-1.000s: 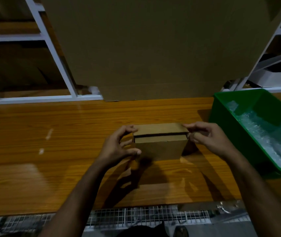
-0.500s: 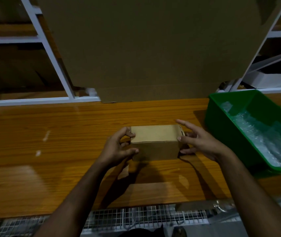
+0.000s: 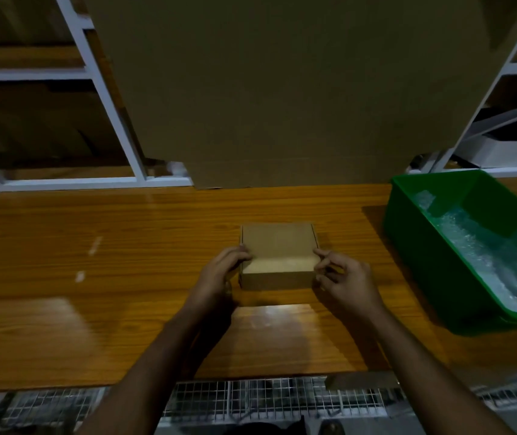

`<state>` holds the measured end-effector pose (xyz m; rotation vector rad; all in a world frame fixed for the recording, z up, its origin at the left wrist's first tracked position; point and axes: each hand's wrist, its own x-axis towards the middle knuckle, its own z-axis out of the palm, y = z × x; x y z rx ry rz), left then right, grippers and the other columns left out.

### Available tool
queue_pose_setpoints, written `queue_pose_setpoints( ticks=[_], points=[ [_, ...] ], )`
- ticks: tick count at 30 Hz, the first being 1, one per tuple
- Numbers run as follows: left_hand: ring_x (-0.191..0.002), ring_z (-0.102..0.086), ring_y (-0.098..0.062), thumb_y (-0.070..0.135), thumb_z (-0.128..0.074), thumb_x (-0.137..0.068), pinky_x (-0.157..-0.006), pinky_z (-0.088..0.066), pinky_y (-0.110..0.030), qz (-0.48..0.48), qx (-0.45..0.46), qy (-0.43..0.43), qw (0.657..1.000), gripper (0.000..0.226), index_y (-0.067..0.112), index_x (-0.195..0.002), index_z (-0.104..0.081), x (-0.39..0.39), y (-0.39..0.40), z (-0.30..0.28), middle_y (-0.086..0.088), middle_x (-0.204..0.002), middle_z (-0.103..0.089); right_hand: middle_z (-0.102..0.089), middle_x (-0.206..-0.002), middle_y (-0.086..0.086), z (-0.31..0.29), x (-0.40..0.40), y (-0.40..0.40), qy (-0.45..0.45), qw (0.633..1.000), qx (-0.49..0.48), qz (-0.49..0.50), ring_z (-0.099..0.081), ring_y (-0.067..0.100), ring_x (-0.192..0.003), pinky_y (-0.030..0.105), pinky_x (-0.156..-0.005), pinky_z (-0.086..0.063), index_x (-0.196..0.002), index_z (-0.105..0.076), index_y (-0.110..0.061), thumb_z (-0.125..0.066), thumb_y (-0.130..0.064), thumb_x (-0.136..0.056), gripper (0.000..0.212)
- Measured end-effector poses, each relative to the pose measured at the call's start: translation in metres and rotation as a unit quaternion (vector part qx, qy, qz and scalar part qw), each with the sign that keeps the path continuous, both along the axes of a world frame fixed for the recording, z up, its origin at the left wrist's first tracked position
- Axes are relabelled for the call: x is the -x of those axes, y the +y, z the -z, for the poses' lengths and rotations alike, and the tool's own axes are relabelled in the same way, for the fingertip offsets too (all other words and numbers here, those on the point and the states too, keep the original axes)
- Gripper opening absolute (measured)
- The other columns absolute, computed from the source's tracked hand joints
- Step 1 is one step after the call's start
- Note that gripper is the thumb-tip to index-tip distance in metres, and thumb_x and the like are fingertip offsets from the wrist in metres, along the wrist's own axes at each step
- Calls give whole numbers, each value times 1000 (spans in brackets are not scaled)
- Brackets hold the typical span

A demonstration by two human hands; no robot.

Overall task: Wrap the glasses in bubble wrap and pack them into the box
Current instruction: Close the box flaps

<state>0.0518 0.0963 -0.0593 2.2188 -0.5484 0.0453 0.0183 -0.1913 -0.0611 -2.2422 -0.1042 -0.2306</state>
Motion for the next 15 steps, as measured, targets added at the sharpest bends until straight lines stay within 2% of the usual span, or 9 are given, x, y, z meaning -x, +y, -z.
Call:
queue_pose_setpoints(
  ticks=[2,3,5,6,8,10,12,15],
  points=[
    [-129,-39,-4,-10,-56,-66,-114,-36,-20,-28,-2,-14,1000,63,9,-125,-64,-3,-4,-1,1,-138,-52,-62,-134,-4,-6,-2,3,-10,997,70,11,-53,13,-123,25,-86,-50,-93,-69,-23,-71,-21,-87,6],
    [-128,-42,-5,-14,-53,-70,-113,-38,-26,-39,-6,-27,999,59,9,-123,-65,-6,-8,-1,-3,-136,-55,-63,-131,-5,-11,-6,6,-19,991,128,16,-51,14,-121,27,-84,-46,-99,-70,-24,-64,-35,-88,16],
    [-130,-44,-12,-7,-51,-84,-111,-34,-23,-53,-19,-36,998,48,8,-127,-63,-9,-18,-4,-7,-139,-54,-61,-132,-5,-16,-19,14,-12,980,199,13,-44,18,-126,32,-86,-43,-118,-64,-24,-52,-50,-91,39],
    [-135,-41,-15,2,-50,-89,-113,-28,-22,-55,-31,-30,998,46,9,-133,-59,-10,-23,-5,-7,-144,-50,-55,-140,-3,-17,-26,19,2,978,210,11,-39,21,-134,36,-95,-44,-126,-59,-24,-49,-51,-95,42],
    [-145,-29,-19,21,-43,-95,-118,-18,-25,-37,-72,-20,997,52,11,-146,-47,-12,-32,-1,-7,-155,-39,-30,-161,2,-14,-37,29,36,969,245,-10,-17,25,-151,43,-116,-27,-146,-43,-22,-42,-52,-101,54],
    [-151,-18,-21,35,-30,-99,-123,-11,-31,-18,-136,-27,990,59,15,-155,-33,-13,-37,6,-5,-163,-27,-10,-168,3,-7,-41,37,56,955,290,-28,0,22,-155,44,-122,-11,-157,-23,-19,-31,-52,-104,63],
    [-154,-11,-19,42,-20,-100,-125,-10,-36,-24,-197,-37,979,63,18,-158,-22,-13,-38,9,-2,-166,-19,-8,-168,4,-1,-39,41,48,951,304,-27,3,21,-155,45,-123,-9,-159,-16,-17,-24,-50,-105,64],
    [-154,-8,-17,44,-16,-100,-125,-10,-37,-33,-238,-54,969,64,18,-159,-17,-13,-40,9,-2,-167,-16,-13,-167,6,1,-37,42,30,947,320,-21,-2,23,-155,48,-122,-16,-159,-18,-15,-22,-47,-105,63]
  ],
)
